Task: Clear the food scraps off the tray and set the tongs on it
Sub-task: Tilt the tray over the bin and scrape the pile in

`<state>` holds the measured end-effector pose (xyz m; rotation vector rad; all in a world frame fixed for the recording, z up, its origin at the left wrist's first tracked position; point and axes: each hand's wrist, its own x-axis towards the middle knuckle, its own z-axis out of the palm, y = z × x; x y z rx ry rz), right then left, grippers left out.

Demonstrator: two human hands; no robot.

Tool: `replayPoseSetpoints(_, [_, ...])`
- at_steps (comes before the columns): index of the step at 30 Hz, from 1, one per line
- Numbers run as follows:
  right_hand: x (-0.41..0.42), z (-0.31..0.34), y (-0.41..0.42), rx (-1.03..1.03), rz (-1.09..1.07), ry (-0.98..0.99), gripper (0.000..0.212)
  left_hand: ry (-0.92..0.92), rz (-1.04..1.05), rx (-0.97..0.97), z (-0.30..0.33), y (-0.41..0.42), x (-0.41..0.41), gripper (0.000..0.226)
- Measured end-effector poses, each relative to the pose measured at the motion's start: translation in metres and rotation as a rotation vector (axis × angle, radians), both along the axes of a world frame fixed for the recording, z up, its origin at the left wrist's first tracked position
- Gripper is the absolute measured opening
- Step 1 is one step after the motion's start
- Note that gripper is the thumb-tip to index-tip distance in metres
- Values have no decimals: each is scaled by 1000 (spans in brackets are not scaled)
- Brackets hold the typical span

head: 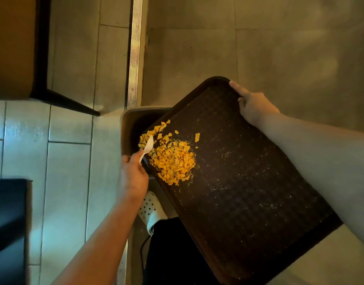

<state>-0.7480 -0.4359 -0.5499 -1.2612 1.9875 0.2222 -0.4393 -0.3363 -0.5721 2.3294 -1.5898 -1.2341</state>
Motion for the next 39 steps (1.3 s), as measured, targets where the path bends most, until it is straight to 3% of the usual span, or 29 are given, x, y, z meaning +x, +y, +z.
replayPoseSetpoints(7, [-1,-3,-2,-1,-25,-16,52,82,-153,-57,4,3,-28,46])
replayPoseSetpoints(15, [-2,-3,1,-6,-15,2,52,-21,35,46,-1,-20,-26,46])
replayPoseSetpoints(19, [-2,-2,2,-19,-20,1,52,60,-15,-17,5,-34,-45,46])
replayPoseSetpoints(24, [-2,2,2,-7,-13,1,53,95,37,67,0,-43,-54,49])
replayPoseSetpoints(34, [-8,0,4,-18,-7,13,53,-8,90,94,11,-8,-2,44])
replayPoseSetpoints(39, [-7,1,2,-19,-11,5,53,14,5,50,16,-14,-27,47])
